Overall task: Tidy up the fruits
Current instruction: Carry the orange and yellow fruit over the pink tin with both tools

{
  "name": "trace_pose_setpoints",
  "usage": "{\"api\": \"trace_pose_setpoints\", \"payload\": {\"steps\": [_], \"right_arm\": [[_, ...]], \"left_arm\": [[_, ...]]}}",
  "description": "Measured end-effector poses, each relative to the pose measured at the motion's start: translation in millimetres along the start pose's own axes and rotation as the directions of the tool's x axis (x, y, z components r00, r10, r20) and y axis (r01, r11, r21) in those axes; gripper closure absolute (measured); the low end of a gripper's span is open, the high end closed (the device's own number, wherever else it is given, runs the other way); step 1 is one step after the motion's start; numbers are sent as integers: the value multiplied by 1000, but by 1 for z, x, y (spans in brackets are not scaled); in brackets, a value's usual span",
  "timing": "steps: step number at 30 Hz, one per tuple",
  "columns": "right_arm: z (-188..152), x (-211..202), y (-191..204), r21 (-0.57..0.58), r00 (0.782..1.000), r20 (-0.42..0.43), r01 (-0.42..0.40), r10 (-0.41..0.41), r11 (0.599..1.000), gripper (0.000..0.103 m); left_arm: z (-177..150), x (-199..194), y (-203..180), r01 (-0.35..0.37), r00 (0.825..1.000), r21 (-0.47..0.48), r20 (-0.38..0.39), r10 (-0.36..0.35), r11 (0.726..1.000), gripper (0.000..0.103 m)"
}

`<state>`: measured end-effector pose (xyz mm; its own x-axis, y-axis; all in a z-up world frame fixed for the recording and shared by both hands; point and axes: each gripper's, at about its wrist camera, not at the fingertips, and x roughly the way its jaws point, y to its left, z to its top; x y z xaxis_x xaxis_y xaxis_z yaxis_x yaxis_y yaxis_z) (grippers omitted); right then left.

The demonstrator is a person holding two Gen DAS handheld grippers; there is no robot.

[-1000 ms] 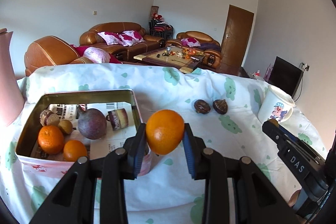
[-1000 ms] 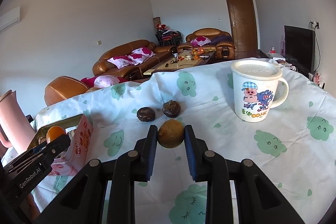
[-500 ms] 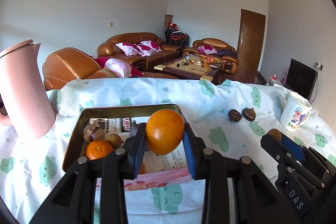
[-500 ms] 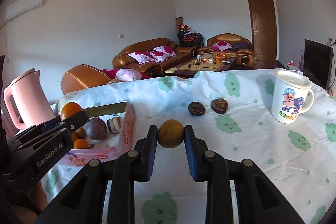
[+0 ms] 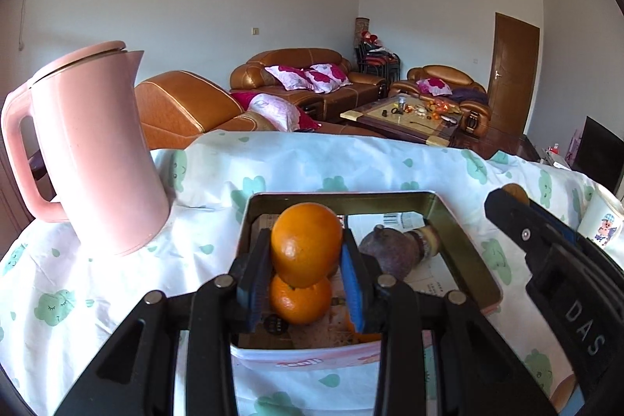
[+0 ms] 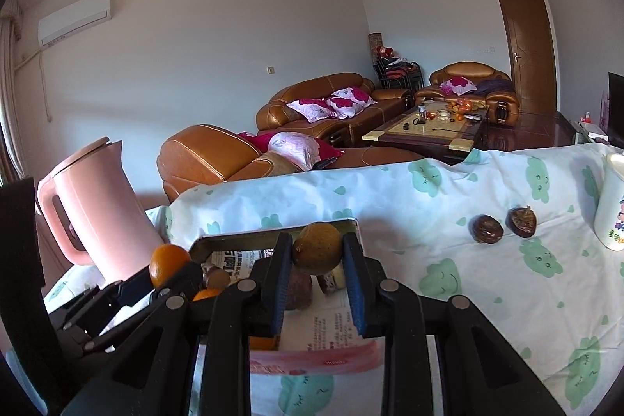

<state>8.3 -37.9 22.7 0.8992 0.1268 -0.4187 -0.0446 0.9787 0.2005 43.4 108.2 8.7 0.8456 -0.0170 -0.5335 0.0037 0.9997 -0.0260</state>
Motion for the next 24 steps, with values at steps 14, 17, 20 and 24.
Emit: {"api": "trace_pose_setpoints", "payload": {"steps": [14, 17, 20, 24], "right_arm": [[-19, 27, -1, -50, 996, -91, -23, 18, 999, 75], [-20, 31, -2, -51, 994, -110, -28, 22, 998, 75], [-22, 38, -4, -39, 989, -140, -41, 35, 998, 75], [-22, 43, -6, -20, 985, -163, -61, 57, 998, 75]], "left_arm": [[-9, 21, -2, -83, 995, 47, -47, 85, 995, 68], [-10, 23, -4, -90, 994, 58, -53, 93, 994, 68], [-11, 26, -5, -97, 993, 67, -59, 101, 993, 68], [-11, 27, -4, -98, 992, 62, -70, 102, 993, 68]]}}
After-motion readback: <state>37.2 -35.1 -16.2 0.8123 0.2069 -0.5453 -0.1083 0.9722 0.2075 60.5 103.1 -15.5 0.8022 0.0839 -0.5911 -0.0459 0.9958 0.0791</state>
